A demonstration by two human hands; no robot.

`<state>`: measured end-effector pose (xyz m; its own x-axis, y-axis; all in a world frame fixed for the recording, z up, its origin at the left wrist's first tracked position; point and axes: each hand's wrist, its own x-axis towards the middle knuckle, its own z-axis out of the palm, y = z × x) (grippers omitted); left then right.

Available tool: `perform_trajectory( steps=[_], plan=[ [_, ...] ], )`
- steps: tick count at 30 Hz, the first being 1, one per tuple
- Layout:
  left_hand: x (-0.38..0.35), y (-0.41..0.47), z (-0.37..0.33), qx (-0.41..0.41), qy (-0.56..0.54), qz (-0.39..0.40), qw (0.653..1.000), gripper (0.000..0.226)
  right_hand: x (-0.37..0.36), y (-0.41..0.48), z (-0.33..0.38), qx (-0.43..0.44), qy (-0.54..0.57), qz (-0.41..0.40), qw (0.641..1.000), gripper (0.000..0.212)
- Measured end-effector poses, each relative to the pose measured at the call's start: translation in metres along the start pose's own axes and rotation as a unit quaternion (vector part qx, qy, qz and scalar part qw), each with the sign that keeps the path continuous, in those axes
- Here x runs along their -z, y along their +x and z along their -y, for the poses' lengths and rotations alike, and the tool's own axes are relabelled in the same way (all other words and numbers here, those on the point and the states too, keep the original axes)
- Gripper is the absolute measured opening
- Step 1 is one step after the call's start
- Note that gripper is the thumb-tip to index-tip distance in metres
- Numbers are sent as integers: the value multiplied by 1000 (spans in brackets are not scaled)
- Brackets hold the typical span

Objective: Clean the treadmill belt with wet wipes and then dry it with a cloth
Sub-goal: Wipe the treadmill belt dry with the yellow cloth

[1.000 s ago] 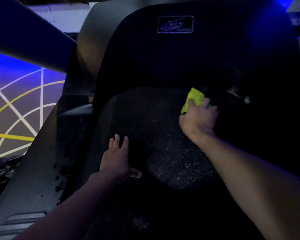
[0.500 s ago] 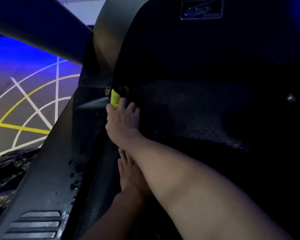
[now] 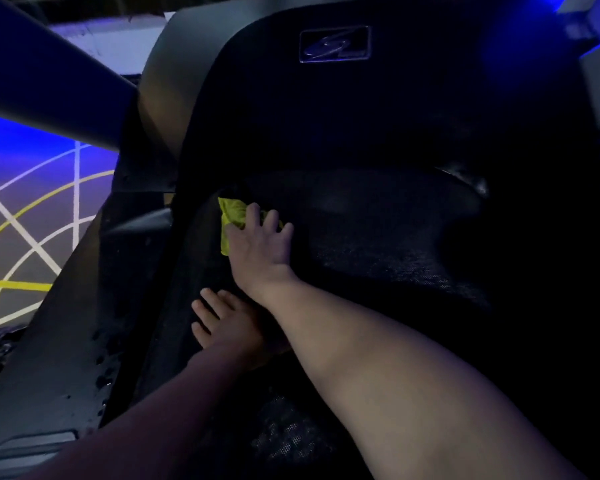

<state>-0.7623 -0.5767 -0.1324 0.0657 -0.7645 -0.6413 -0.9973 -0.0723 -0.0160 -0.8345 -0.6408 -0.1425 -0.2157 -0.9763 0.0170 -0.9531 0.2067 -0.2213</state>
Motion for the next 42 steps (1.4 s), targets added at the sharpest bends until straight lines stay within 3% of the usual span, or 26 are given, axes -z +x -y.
perform_trajectory(
  steps=[4, 9, 14, 16, 18, 20, 24, 29, 34, 39, 42],
  plan=[
    [-11, 9, -6, -4, 22, -20, 1000, 142, 7, -8, -32, -37, 3, 6, 999, 36],
    [-5, 1, -25, -209, 115, -44, 970, 115, 14, -20, -83, -88, 8, 6, 996, 37],
    [-9, 2, -40, -174, 137, -14, 975, 113, 23, -42, -141, -150, -15, 5, 989, 43],
    [-5, 3, -46, -149, 106, 19, 983, 108, 29, -53, -166, -177, -18, 4, 984, 43],
    [-3, 1, -54, -142, 69, 40, 987, 119, 38, -69, -194, -212, -36, -9, 976, 45],
    [-8, -5, -55, -142, 85, 30, 986, 133, 44, -87, -221, -244, -78, -28, 966, 46],
    [-20, -15, -52, -148, 96, -20, 984, 129, 51, -117, -261, -278, -127, -22, 952, 54],
    [-25, -14, -54, -159, 83, -42, 983, 123, 47, -118, -255, -297, -65, -59, 951, 65],
    [-22, -12, -48, -180, 89, -46, 979, 127, 46, -107, -243, -338, -9, -60, 939, 62],
    [-12, -10, -48, -187, 83, -19, 979, 128, 44, -99, -229, -334, -23, -50, 941, 63],
    [-4, -6, -35, -218, 73, -32, 973, 118, 39, -91, -203, -314, -32, -51, 948, 64]
  ],
)
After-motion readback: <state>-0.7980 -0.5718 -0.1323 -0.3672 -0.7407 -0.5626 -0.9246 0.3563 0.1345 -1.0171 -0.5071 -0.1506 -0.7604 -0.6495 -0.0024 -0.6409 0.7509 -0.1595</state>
